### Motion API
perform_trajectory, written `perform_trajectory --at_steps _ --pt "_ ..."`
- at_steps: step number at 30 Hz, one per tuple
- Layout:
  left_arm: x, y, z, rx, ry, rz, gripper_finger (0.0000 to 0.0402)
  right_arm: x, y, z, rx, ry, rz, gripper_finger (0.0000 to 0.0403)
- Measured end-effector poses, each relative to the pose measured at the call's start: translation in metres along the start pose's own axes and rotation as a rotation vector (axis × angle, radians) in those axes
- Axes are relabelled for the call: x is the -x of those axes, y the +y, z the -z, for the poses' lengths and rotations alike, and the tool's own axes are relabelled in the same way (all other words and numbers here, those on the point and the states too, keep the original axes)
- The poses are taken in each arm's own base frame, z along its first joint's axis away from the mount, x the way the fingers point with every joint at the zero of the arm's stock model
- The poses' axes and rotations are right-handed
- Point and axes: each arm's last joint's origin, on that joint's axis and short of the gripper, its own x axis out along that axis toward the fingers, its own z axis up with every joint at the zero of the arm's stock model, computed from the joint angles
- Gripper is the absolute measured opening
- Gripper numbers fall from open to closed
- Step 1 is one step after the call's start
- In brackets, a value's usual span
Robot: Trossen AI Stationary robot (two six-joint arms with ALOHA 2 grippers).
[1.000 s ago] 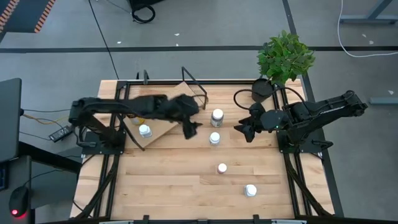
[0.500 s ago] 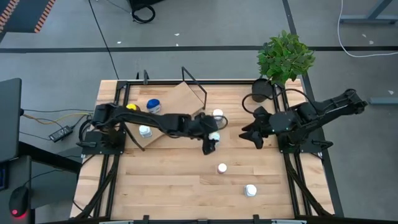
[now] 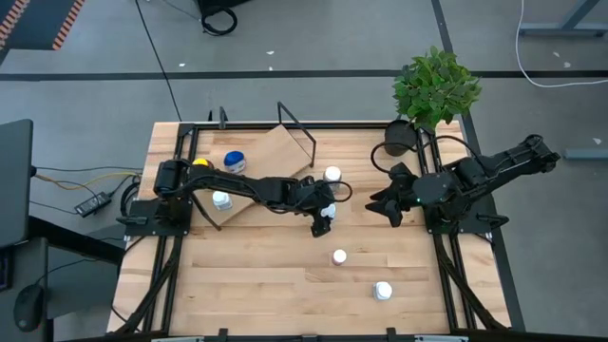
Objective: Pick and place medicine bottles onto shelf by color
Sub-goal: Put the yellow medicine bottle on the shelf
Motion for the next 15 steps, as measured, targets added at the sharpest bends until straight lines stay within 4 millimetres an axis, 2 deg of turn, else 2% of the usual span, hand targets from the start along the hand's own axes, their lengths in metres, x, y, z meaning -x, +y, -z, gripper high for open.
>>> perform_trajectory --at_steps 9,15 --pt "-0.017 -0.002 0.005 0.004 -0.005 0.004 0.0346 0.000 0.000 0.000 -0.025 -0.004 0.004 0.0228" --pt "-0.022 -0.002 0.006 0.003 -0.004 0.005 0.0345 0.000 0.000 0.000 -0.044 -0.005 0.003 0.0228"
